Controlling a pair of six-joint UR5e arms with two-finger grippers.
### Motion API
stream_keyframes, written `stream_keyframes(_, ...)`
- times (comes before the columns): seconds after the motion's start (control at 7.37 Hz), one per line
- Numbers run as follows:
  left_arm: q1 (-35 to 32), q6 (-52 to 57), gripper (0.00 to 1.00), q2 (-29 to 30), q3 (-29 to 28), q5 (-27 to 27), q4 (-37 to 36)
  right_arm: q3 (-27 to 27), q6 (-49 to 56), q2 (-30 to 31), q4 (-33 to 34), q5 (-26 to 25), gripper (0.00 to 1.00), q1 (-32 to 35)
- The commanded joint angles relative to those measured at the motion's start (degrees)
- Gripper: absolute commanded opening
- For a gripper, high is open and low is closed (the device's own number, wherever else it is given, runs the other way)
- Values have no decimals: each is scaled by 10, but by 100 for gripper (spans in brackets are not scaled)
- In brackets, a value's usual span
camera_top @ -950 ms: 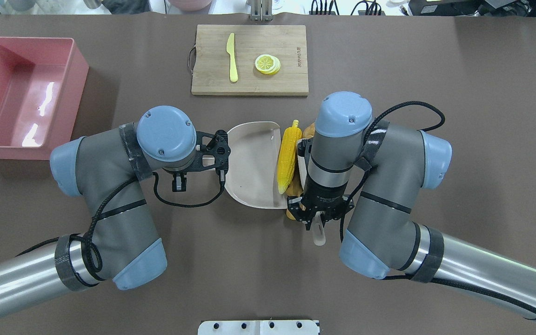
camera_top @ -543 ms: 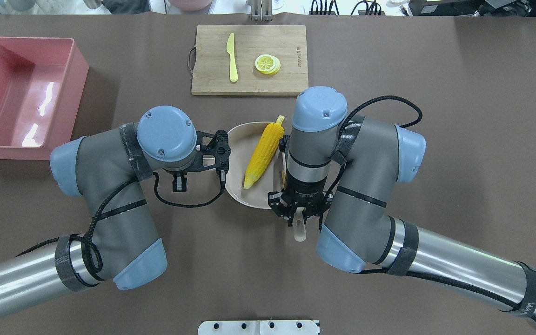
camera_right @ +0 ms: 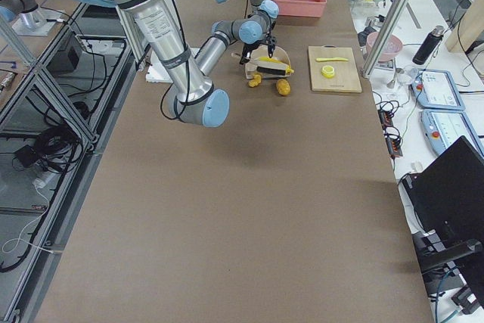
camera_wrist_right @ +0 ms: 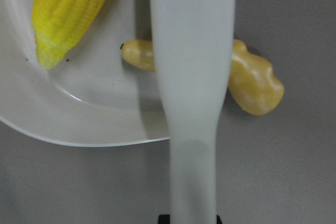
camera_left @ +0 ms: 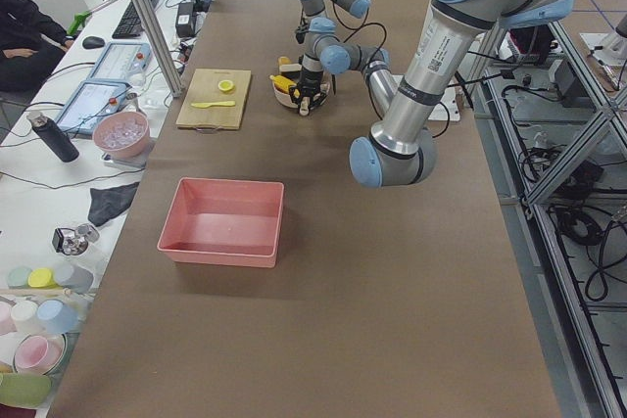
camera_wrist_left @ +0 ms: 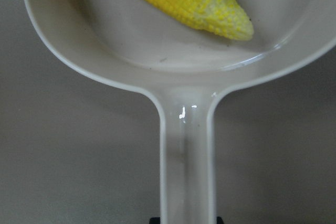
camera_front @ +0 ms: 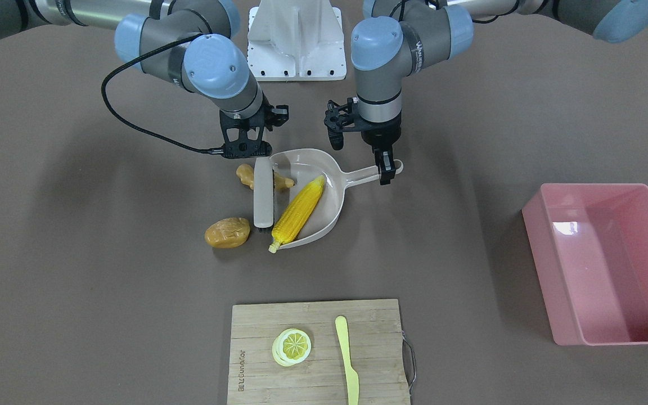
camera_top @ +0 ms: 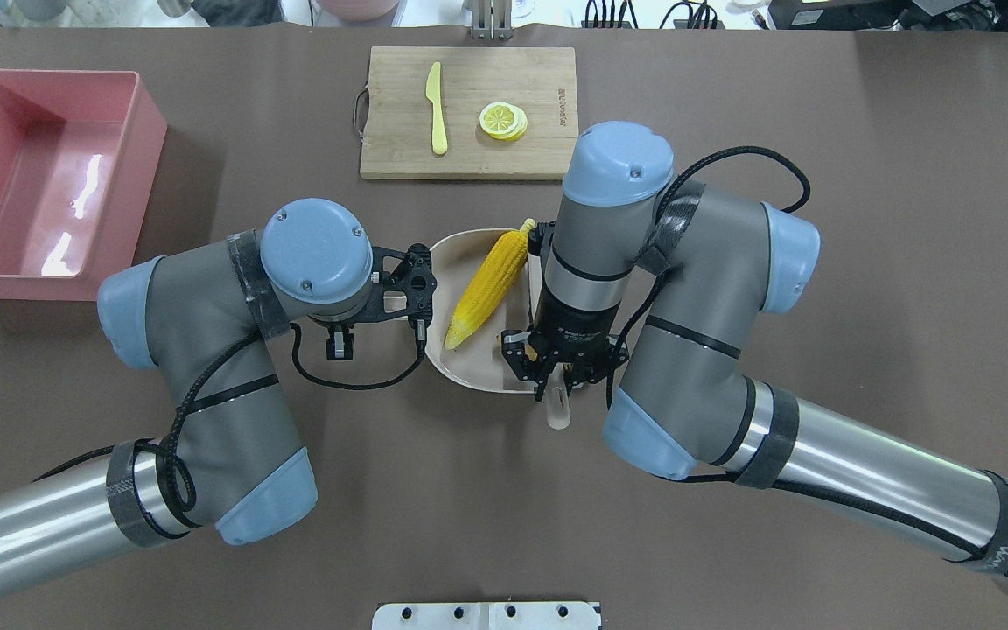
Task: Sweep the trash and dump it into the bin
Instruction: 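Sweep the corn and ginger into the dustpan with the brush, then lift the brush back away from the dustpan with the right gripper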
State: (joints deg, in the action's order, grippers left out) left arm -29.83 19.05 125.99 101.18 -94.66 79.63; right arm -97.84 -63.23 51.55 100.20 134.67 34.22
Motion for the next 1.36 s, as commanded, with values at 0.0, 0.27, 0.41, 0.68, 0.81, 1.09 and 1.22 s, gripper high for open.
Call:
stream_keyframes(0.0,0,0,0,0,1,0,-1,-37,14,52,1,30,0,43)
stream_keyframes(0.27,0,0,0,-1,2,3,-1,-52,56,92,5,56,0,89)
stream_keyframes(0.41,0,0,0,0,3,4,-1,-56,64,103,5,59,0,103)
stream_keyframes(0.68,0,0,0,0,3,4,-1,-74,80,134,7,46,0,72)
stream_keyframes(0.81,0,0,0,-1,3,4,-1,-75,78,137,10,27,0,67)
stream_keyframes(1.09,0,0,0,-3,3,4,-1,-62,151,137,51,-30,0,90)
stream_keyframes(1.22,0,-1,0,-2,3,4,-1,-58,192,125,81,-73,0,87)
